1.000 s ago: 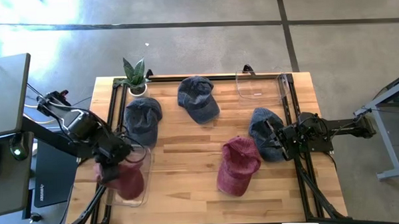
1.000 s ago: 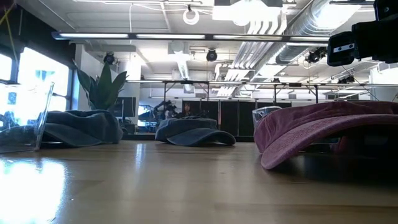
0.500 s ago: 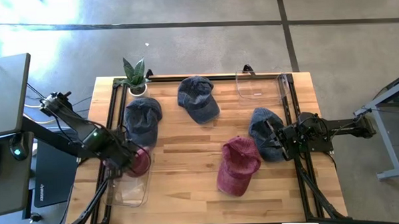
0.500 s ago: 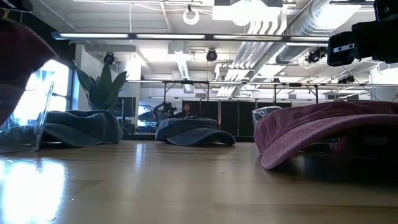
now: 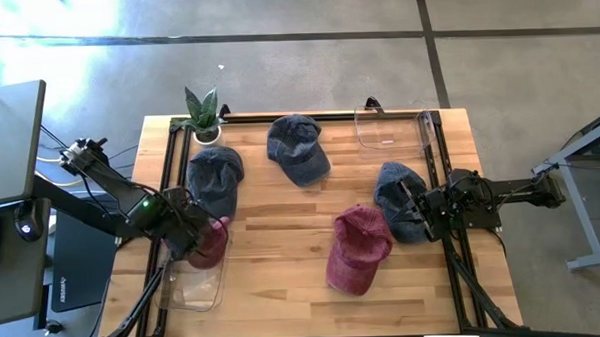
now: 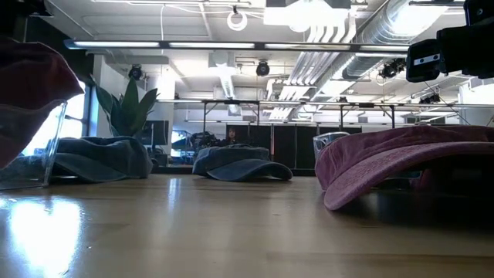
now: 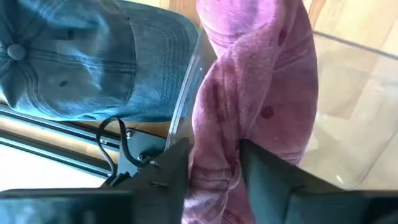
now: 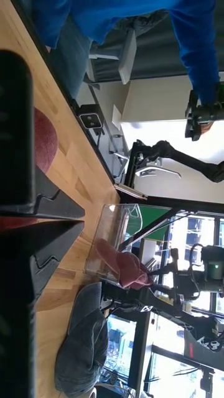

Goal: Pick & Place hat
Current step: Put the left red cap into the bottom transparent bin

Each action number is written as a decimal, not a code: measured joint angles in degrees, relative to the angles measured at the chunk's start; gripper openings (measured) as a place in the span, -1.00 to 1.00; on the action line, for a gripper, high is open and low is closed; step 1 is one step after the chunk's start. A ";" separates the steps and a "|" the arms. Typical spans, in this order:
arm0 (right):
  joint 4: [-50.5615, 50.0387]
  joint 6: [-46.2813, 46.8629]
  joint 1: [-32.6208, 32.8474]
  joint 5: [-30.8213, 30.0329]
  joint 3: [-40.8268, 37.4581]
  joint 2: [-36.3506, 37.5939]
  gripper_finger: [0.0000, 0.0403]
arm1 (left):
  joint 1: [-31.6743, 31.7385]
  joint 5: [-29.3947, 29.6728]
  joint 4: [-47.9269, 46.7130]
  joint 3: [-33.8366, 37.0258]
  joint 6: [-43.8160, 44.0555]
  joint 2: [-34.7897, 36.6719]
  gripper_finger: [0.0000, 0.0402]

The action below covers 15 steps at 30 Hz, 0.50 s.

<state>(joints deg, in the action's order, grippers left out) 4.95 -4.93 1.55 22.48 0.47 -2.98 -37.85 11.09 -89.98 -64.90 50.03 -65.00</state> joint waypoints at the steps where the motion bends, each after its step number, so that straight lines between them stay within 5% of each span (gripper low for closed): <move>1: 0.00 0.00 0.01 0.00 0.00 0.00 -0.94 | 0.00 0.16 0.00 -0.02 0.94 0.37 -0.24; 7: -0.01 0.00 0.01 0.00 0.01 0.02 -0.94 | 0.00 -0.13 -0.11 -5.48 6.46 1.12 -0.11; 15: 0.00 0.02 0.00 0.00 0.00 0.00 -0.94 | -0.02 6.71 -0.08 -13.62 7.40 1.21 -0.37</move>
<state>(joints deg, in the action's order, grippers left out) 4.95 -4.91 1.56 22.48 0.47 -2.98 -37.87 17.80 -90.05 -78.53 57.43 -63.79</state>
